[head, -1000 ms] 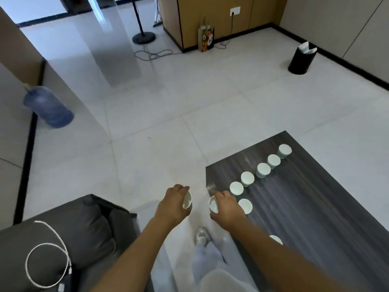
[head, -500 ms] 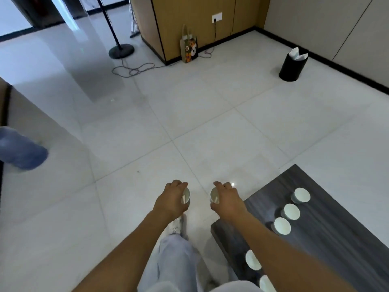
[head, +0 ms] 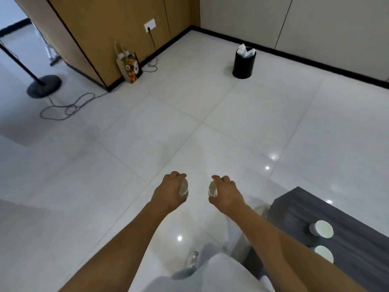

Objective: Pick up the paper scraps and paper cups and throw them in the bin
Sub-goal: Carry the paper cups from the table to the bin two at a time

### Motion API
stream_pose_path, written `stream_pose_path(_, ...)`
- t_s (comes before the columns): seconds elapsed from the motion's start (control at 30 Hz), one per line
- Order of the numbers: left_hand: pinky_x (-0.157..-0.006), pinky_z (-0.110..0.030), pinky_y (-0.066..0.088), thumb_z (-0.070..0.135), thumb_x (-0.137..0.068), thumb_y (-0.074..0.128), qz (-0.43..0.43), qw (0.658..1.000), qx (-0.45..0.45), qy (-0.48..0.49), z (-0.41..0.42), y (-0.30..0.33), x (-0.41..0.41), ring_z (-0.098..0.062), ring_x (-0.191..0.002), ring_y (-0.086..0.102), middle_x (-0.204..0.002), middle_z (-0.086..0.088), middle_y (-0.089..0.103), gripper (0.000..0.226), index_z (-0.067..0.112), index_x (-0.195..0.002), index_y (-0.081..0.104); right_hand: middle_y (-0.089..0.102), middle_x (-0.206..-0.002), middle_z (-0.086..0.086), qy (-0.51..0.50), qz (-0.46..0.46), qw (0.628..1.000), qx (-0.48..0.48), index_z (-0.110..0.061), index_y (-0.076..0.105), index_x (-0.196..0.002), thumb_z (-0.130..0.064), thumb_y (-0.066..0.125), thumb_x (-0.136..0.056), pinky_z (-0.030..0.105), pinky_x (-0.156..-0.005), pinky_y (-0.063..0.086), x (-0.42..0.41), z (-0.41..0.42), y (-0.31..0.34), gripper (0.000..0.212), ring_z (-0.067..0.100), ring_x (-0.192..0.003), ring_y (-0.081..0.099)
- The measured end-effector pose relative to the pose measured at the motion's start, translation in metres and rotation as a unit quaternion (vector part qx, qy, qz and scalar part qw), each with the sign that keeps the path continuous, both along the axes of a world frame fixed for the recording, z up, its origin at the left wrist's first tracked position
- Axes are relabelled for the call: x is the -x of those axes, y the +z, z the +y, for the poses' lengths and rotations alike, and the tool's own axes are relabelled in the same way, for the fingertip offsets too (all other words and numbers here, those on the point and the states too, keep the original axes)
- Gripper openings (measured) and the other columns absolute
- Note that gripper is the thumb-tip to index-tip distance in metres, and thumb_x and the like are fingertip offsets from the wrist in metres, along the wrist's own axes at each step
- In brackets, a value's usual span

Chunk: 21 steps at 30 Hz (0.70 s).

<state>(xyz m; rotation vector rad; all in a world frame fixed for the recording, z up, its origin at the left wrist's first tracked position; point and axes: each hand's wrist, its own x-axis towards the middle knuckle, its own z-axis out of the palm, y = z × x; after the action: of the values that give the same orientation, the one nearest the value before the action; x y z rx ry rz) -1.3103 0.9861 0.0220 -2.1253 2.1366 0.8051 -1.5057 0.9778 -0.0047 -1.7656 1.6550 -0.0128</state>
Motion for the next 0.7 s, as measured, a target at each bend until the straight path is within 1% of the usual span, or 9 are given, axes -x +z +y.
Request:
stream_pose_path(0.17,-0.095,-0.038,0.046,0.032,-0.086,0.063,0.007,0.999,-0.014,-0.039,-0.109,-0.009,-0.005,-0.018,-0.127,0.034,-0.14,0.005,0.035,0.065,0.022,-0.143,0.034,0.041,-0.131,0.007,-0.039,0.014,0.999,0.003,-0.022,0.035,-0.141,-0.026,0.064,-0.085,0.038,-0.089,0.049,-0.003,-0.096,-0.004,0.064,0.026,-0.118,0.042)
stream_pose_path(0.27,-0.095,-0.036,0.046,0.032,-0.085,0.063,0.012,0.998,-0.02,-0.059,-0.186,-0.018,0.002,-0.018,-0.127,0.034,-0.141,0.004,0.035,0.066,0.022,-0.143,0.033,0.04,-0.132,0.007,-0.054,0.02,0.998,0.004,-0.022,0.034,-0.142,-0.025,0.064,-0.084,0.039,-0.09,0.049,0.002,-0.168,-0.008,0.066,0.026,-0.119,0.042)
stream_pose_path(0.43,-0.095,-0.036,0.046,0.028,-0.084,0.064,0.027,0.998,-0.011,-0.06,-0.321,-0.02,0.025,-0.019,-0.127,0.034,-0.141,0.003,0.036,0.067,0.021,-0.143,0.034,0.04,-0.132,0.006,-0.065,0.026,0.997,0.018,-0.023,0.034,-0.142,-0.025,0.064,-0.084,0.039,-0.088,0.05,0.019,-0.296,-0.007,0.066,0.026,-0.119,0.042)
stream_pose_path(0.7,-0.096,-0.037,0.046,0.03,-0.085,0.064,0.039,0.997,-0.002,-0.069,-0.511,-0.006,0.042,-0.019,-0.127,0.035,-0.141,0.003,0.037,0.066,0.021,-0.143,0.034,0.04,-0.133,0.005,-0.074,0.039,0.996,0.023,-0.024,0.032,-0.144,-0.028,0.064,-0.086,0.038,-0.086,0.05,0.037,-0.482,0.007,0.067,0.026,-0.119,0.042)
